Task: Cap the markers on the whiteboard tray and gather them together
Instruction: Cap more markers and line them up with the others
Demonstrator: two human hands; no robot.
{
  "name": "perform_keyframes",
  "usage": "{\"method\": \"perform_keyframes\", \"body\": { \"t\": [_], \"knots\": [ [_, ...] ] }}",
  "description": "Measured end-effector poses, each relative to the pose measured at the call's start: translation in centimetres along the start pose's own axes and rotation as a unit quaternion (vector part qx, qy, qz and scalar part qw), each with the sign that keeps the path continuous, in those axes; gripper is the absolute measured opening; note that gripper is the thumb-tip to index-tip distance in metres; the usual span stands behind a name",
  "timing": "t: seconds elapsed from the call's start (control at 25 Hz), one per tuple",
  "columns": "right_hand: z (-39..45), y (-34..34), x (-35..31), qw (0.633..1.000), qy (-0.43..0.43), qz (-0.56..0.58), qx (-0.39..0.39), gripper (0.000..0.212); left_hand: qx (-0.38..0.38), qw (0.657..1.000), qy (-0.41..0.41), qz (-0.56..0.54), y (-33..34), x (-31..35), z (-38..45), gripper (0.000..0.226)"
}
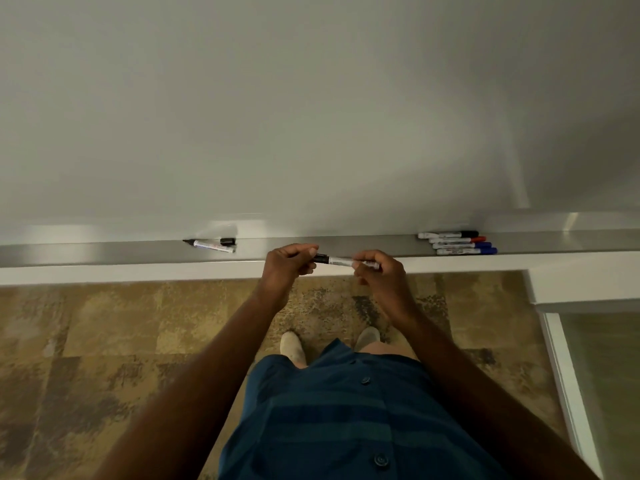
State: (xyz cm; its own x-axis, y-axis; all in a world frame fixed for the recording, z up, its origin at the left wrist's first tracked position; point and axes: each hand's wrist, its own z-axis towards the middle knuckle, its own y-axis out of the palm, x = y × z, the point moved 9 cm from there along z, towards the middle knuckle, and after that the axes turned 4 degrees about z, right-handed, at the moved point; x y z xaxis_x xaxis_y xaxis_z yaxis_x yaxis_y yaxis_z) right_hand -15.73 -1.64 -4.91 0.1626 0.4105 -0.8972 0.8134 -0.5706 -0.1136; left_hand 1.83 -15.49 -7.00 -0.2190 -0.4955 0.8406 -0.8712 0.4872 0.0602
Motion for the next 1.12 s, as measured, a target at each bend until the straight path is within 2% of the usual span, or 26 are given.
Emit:
{"method": "perform_keyframes", "body": {
  "t": [0.08,0.2,0.32,0.44,0.6,0.88,1.0,1.12],
  "knots": [
    [-0.1,-1.4,-0.6,0.991,-0.060,-0.118,-0.025,0.019,0.009,0.998,-0.038,-0.058,2.2,-0.6,0.0,0.014],
    [-0.2,-2.9,-1.5,0.955,-0.131,-0.263,-0.028,0.025,0.015,0.990,-0.072,-0.124,5.6,-1.6,-0.3,0.015],
    [-0.4,-4.8,-2.5,0.925,-0.181,-0.334,-0.005,0.024,0.034,0.984,-0.078,-0.159,8.9,-2.4,-0.5,0.009],
    [-0.7,-6.7,-3.2,0.916,-0.192,-0.352,0.023,0.022,0.056,0.984,-0.066,-0.153,11.7,-2.5,-0.5,0.010],
    [-0.5,-8.9,-3.3,0.922,-0.182,-0.339,0.034,0.022,0.072,0.988,-0.040,-0.132,14.2,-2.1,-0.2,0.012],
    [1.1,-11.5,-1.6,0.964,-0.103,-0.245,0.021,0.021,0.065,0.993,-0.019,-0.097,16.2,-1.5,0.2,0.011],
    [2.3,-12.3,-1.4,0.958,-0.114,-0.264,-0.004,0.020,0.028,0.995,-0.015,-0.090,16.7,-1.2,0.7,0.012],
    [3.8,-12.9,-1.4,0.928,-0.158,-0.334,-0.058,0.023,0.007,1.000,-0.014,-0.025,16.3,-1.5,1.4,0.012]
  ]
}}
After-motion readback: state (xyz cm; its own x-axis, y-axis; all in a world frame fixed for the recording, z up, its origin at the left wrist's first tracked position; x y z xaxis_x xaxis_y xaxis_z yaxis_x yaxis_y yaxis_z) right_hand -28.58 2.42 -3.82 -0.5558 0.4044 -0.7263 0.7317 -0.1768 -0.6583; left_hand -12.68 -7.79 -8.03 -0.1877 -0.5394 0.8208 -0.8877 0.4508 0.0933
